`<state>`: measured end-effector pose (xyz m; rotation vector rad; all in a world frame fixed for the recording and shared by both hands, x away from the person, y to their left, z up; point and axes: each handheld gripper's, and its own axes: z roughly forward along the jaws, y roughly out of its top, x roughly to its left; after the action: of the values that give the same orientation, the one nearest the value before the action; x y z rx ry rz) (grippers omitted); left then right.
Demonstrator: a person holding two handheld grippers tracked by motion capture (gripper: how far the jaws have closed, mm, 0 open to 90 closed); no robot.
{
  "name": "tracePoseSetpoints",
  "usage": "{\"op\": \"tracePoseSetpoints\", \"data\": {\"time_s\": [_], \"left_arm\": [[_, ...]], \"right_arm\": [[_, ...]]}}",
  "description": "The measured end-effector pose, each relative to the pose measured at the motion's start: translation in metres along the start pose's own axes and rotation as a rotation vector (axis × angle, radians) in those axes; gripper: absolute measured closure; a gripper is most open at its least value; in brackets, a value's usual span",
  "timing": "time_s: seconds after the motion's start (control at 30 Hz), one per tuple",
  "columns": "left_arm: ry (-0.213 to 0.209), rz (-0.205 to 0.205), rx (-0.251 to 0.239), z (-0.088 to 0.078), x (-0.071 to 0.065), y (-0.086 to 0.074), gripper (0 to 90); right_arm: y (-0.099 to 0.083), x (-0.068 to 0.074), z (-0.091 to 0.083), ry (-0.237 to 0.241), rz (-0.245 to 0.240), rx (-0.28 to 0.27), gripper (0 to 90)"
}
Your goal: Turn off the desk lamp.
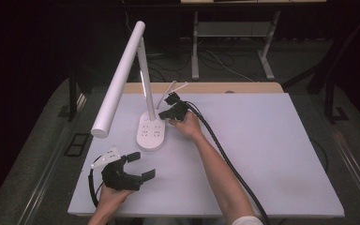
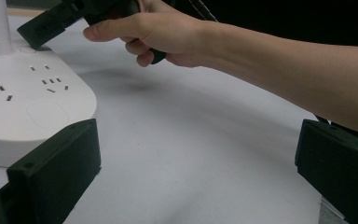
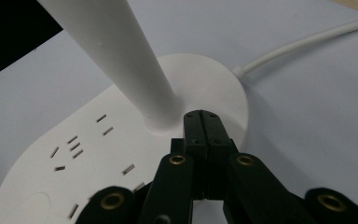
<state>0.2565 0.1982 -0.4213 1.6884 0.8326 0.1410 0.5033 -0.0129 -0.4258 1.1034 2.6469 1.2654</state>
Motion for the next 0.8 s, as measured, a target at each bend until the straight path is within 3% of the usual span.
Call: {"op": "tracePoseSetpoints", "data": {"time_s": [0.23,0.4,0.57,0.8], "left_arm": [[-0.002,0.000,0.004,0.0006,0.0019,-0.0001,0.0],[-0.003,-0.002,0.004,0.0011,0.0008,-0.0001,0.0],[-0.002,-0.003,0.003,0.0009,0.0008,-0.0002,0.0],[-0.002,0.000,0.007,0.0013,0.0002,-0.0002,0.0]], "right_arm": [[0.0015,0.0010,-0.0015,0.004,-0.009,-0.003,90.0],[0.0003,-0.0011,0.0000,0.046,0.027,-0.020,90.0],[0.0029,0.0068,0.0035,0.014,-0.015,-0.009,90.0],[0.0008,0.0066,0.0042,0.017,0.001,-0.017,90.0]]}}
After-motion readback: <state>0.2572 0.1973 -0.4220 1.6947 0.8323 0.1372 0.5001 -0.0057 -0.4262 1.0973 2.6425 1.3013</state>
